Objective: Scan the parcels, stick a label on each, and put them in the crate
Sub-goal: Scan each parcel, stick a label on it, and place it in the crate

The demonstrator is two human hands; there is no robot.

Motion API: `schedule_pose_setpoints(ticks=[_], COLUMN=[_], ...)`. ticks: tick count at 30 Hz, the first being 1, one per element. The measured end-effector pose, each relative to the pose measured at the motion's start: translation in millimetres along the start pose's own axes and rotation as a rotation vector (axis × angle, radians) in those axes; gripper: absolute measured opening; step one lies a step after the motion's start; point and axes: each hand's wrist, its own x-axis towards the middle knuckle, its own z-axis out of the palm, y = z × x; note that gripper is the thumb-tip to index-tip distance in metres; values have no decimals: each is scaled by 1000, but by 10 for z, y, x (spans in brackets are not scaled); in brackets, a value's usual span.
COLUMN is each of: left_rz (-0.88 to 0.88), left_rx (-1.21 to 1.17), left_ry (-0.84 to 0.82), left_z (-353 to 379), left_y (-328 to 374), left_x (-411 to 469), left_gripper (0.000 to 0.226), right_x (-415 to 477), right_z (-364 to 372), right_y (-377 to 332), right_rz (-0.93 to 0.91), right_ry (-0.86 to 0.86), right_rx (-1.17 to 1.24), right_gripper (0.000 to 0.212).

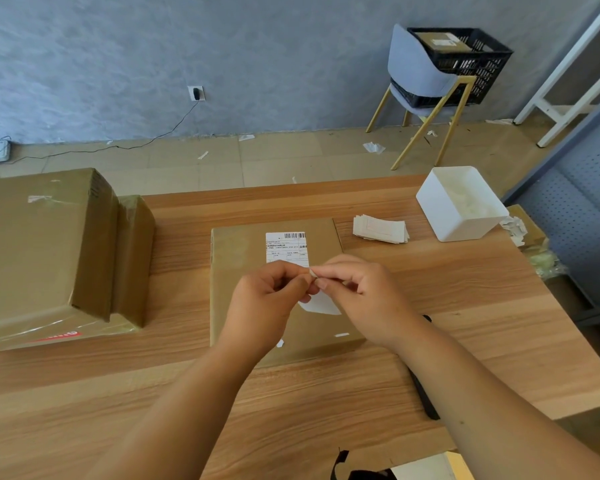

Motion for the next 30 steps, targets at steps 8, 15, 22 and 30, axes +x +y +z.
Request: schedule_pose_setpoints(ticks=[8,15,22,30], left_rz=[22,28,22,25], left_rx=[-9,-2,-44,-84], left_ry=[-8,-12,-16,-21], left_z=[23,36,61,75], left_y=[-9,29,34,29], left_x=[-18,-72,-94,-100], left_gripper=[20,24,20,22], right_x=[-4,-9,-53,-95], right_z=[-63,-70,-60,-64], right_y=[13,7,10,-22], right_rz=[72,91,39,24], right_ry=[-40,-40,-11,-3], right_rx=[95,117,83,52], right_gripper=[18,17,19,18])
